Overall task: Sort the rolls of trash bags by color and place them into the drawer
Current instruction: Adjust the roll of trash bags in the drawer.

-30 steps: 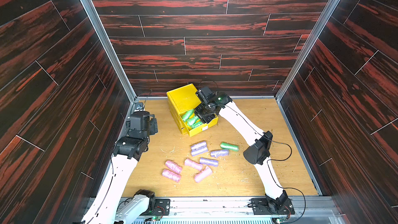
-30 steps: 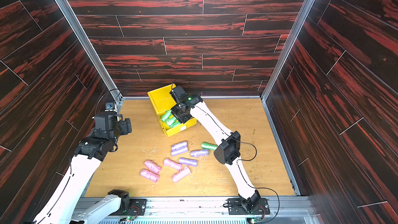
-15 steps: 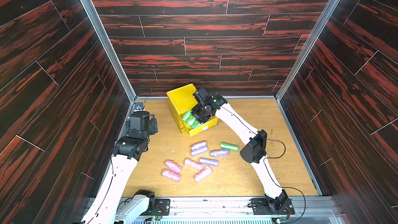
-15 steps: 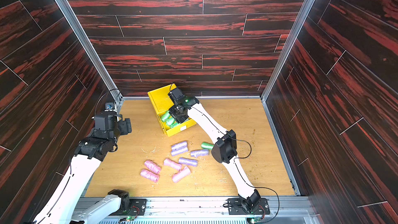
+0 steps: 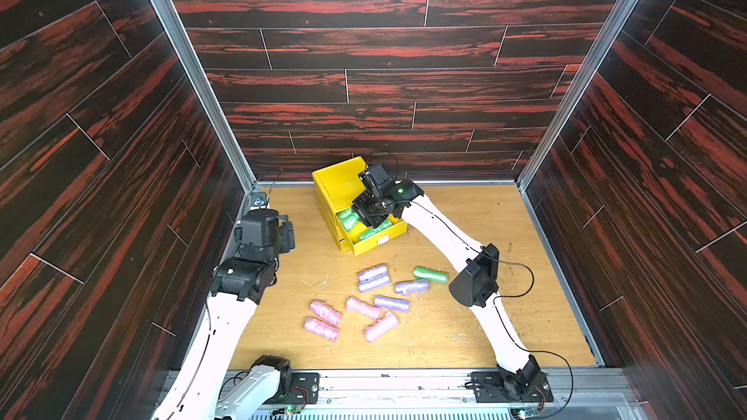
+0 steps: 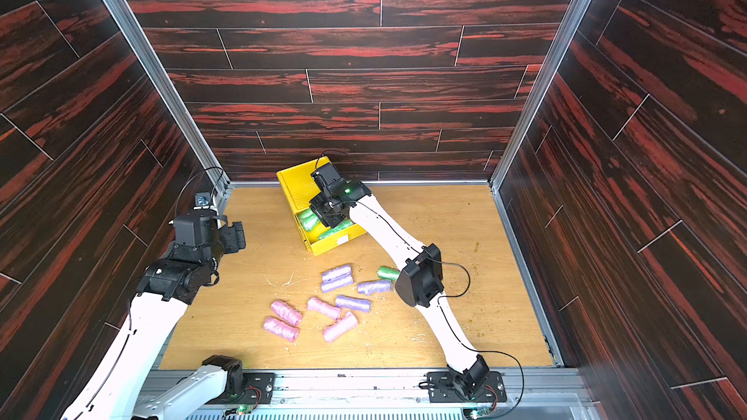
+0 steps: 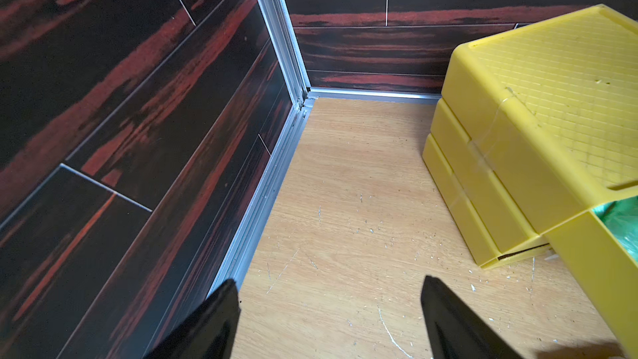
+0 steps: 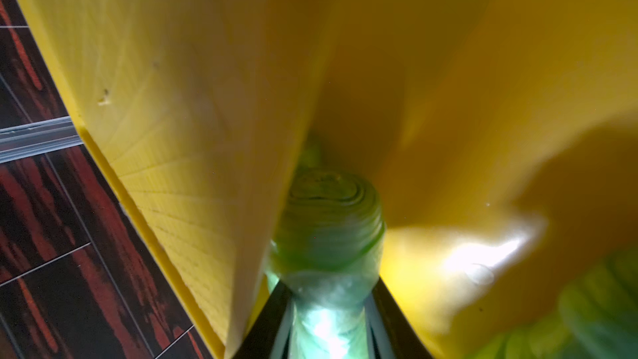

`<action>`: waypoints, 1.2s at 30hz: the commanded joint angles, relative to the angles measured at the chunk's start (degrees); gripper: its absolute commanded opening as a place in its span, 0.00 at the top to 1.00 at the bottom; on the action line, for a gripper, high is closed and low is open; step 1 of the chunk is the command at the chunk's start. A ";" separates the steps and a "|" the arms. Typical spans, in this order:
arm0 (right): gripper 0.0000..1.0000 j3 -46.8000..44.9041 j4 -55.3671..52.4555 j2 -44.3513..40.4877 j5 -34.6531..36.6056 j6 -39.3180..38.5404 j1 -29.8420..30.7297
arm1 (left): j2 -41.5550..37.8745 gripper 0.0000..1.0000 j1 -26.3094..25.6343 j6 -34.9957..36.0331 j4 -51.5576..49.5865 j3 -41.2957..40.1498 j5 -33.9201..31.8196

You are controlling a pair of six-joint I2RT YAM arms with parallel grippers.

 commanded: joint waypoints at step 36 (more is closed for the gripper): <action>0.46 -12.20 -13.50 -30.99 20.02 -16.48 -0.73 | -0.38 0.14 0.55 -0.68 0.45 -0.67 1.09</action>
